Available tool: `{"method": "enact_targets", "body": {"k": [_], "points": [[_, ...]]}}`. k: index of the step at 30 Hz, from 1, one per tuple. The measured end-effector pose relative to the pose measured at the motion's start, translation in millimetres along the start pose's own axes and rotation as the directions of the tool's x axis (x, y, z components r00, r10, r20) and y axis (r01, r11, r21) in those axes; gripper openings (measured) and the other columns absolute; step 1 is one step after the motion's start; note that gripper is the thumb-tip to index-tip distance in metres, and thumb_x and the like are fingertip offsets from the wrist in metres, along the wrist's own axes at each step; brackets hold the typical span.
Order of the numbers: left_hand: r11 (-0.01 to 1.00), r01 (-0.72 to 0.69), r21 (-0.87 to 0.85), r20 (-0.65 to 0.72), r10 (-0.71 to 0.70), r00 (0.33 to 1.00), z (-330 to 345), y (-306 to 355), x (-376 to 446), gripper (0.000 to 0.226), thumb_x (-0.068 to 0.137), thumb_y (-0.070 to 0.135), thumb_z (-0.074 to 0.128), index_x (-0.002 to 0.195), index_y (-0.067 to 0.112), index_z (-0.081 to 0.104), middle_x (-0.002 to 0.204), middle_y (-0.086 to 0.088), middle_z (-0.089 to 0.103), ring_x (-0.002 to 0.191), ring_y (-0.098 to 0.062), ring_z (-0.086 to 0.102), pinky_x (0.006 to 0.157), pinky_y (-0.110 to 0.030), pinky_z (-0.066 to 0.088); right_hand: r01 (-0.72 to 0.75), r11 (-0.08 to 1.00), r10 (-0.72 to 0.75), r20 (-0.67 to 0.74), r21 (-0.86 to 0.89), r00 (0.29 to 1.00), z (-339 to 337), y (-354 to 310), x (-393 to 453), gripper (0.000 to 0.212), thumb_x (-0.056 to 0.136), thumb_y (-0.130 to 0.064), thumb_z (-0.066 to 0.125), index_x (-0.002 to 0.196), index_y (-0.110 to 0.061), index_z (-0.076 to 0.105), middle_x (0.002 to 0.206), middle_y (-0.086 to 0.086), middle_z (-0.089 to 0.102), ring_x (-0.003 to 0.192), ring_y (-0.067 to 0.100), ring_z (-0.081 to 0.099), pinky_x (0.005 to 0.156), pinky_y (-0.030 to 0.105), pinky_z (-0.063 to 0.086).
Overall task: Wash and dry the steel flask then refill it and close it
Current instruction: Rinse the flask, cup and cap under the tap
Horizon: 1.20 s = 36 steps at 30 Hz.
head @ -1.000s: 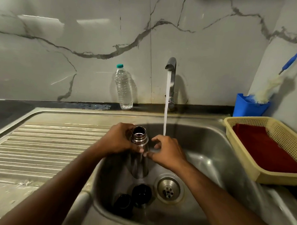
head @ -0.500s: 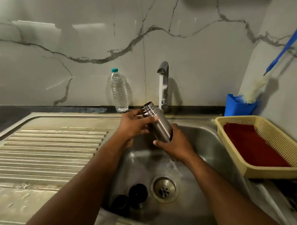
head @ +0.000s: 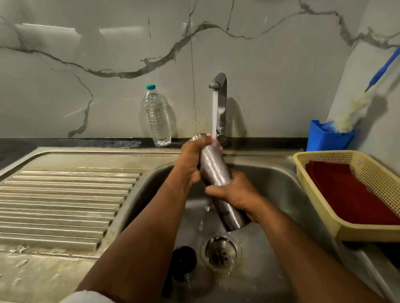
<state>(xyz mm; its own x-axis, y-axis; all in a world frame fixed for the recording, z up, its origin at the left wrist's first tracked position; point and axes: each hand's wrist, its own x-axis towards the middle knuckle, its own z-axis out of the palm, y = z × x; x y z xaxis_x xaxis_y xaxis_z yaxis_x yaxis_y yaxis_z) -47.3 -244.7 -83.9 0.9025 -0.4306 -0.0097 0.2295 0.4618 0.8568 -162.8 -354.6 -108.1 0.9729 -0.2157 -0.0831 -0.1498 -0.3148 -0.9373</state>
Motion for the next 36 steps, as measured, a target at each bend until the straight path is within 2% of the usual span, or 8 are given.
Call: {"method": "enact_targets", "body": {"k": [6,9,13,17,22,26,30,36], "points": [[0.98,0.114,0.16,-0.395,-0.042,0.918,23.0,2.4,16.4,0.043,0.075,0.027,0.081,0.115,0.012,0.074,0.106,-0.016,0.077,0.094,-0.036,0.074,0.082,-0.055,0.059,-0.077,0.722,-0.239,-0.353,-0.687,0.904,2.7,-12.3,-9.0,0.084,0.063,-0.055,0.089,0.129,-0.024,0.046,0.115,0.004,0.069,0.097,0.027,0.07,0.075,0.036,0.058],[0.984,0.127,0.127,-0.384,-0.07,0.921,26.3,10.0,21.2,0.051,0.072,0.039,0.087,0.115,0.014,0.076,0.103,-0.013,0.078,0.095,-0.035,0.075,0.088,-0.055,0.06,-0.087,0.657,-0.308,-0.372,-0.749,0.876,1.1,-12.6,-9.8,0.084,0.066,-0.056,0.088,0.131,-0.025,0.044,0.117,0.003,0.067,0.097,0.027,0.07,0.073,0.034,0.055],[0.996,0.085,-0.002,-0.073,-0.085,0.994,26.6,22.9,5.5,0.032,0.087,0.038,0.071,0.1,0.009,0.066,0.083,-0.007,0.067,0.073,-0.023,0.066,0.069,-0.036,0.058,0.084,0.992,-0.096,-0.134,-0.096,0.986,-1.0,-3.4,-4.8,0.083,0.056,-0.041,0.094,0.129,-0.024,0.059,0.108,-0.003,0.073,0.089,0.018,0.073,0.074,0.039,0.063],[0.998,0.052,0.018,0.184,-0.055,0.981,17.4,29.6,-4.4,0.02,0.088,0.03,0.061,0.088,0.011,0.064,0.081,-0.007,0.064,0.077,-0.023,0.064,0.077,-0.036,0.055,0.003,0.975,-0.02,0.075,0.224,0.997,0.8,0.6,-2.5,0.057,0.061,-0.022,0.088,0.114,-0.017,0.068,0.098,0.018,0.077,0.086,0.031,0.075,0.086,0.06,0.06],[0.988,-0.007,0.154,-0.179,0.034,0.983,25.2,22.2,10.6,0.025,0.09,0.022,0.065,0.101,-0.001,0.069,0.082,-0.018,0.072,0.071,-0.031,0.07,0.073,-0.044,0.063,-0.031,0.883,-0.159,-0.361,-0.468,0.919,13.7,-5.8,-4.4,0.084,0.054,-0.06,0.088,0.125,-0.027,0.057,0.107,-0.002,0.071,0.091,0.021,0.072,0.076,0.039,0.062],[0.958,0.039,0.285,-0.388,0.078,0.918,35.3,10.0,8.9,0.038,0.072,0.02,0.085,0.105,0.006,0.072,0.1,-0.013,0.072,0.093,-0.032,0.07,0.083,-0.05,0.064,-0.074,0.736,-0.292,-0.414,-0.673,0.862,7.8,-8.6,-9.1,0.08,0.067,-0.057,0.085,0.129,-0.023,0.049,0.113,0.002,0.069,0.094,0.024,0.071,0.069,0.031,0.053],[0.962,0.041,0.272,-0.212,0.018,0.977,34.6,16.2,3.3,0.063,0.063,0.011,0.087,0.121,0.002,0.066,0.101,-0.015,0.072,0.082,-0.028,0.072,0.069,-0.04,0.062,0.052,0.926,-0.174,-0.3,-0.374,0.938,5.3,-1.0,-3.4,0.085,0.063,-0.046,0.092,0.135,-0.03,0.05,0.114,-0.007,0.065,0.093,0.015,0.067,0.075,0.032,0.058],[0.995,-0.103,-0.001,0.175,0.101,0.979,1.6,39.0,-7.4,0.014,0.074,0.006,0.065,0.088,0.009,0.066,0.082,-0.014,0.066,0.073,-0.028,0.066,0.078,-0.041,0.059,-0.013,0.981,-0.012,0.127,0.193,0.992,-7.6,2.7,-0.7,0.065,0.062,-0.031,0.099,0.118,-0.02,0.067,0.104,0.011,0.078,0.092,0.03,0.077,0.08,0.049,0.064]]}}
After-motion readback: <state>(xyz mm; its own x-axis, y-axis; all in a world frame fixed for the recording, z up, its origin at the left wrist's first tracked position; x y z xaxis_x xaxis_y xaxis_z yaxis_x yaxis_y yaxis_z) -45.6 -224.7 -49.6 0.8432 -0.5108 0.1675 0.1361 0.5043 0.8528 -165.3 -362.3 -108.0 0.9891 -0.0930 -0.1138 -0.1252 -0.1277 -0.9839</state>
